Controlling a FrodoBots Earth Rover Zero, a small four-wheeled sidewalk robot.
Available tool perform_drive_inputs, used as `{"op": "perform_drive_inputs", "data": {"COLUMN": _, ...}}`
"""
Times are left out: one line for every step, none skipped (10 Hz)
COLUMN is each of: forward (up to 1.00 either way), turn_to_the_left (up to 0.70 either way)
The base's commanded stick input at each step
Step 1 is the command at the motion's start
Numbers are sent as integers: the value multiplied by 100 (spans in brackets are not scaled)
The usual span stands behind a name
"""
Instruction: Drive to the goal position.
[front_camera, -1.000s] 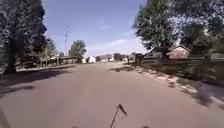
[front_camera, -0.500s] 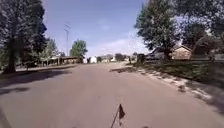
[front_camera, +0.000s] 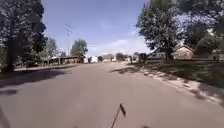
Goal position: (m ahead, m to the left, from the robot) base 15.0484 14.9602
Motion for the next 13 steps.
{"op": "perform_drive_inputs", "data": {"forward": 69, "turn_to_the_left": 3}}
{"op": "perform_drive_inputs", "data": {"forward": 69, "turn_to_the_left": 3}}
{"op": "perform_drive_inputs", "data": {"forward": 69, "turn_to_the_left": 3}}
{"op": "perform_drive_inputs", "data": {"forward": 69, "turn_to_the_left": 3}}
{"op": "perform_drive_inputs", "data": {"forward": 69, "turn_to_the_left": 3}}
{"op": "perform_drive_inputs", "data": {"forward": 69, "turn_to_the_left": 3}}
{"op": "perform_drive_inputs", "data": {"forward": 69, "turn_to_the_left": 3}}
{"op": "perform_drive_inputs", "data": {"forward": 69, "turn_to_the_left": 3}}
{"op": "perform_drive_inputs", "data": {"forward": 69, "turn_to_the_left": 3}}
{"op": "perform_drive_inputs", "data": {"forward": 69, "turn_to_the_left": 3}}
{"op": "perform_drive_inputs", "data": {"forward": 69, "turn_to_the_left": 3}}
{"op": "perform_drive_inputs", "data": {"forward": 69, "turn_to_the_left": 3}}
{"op": "perform_drive_inputs", "data": {"forward": 69, "turn_to_the_left": 1}}
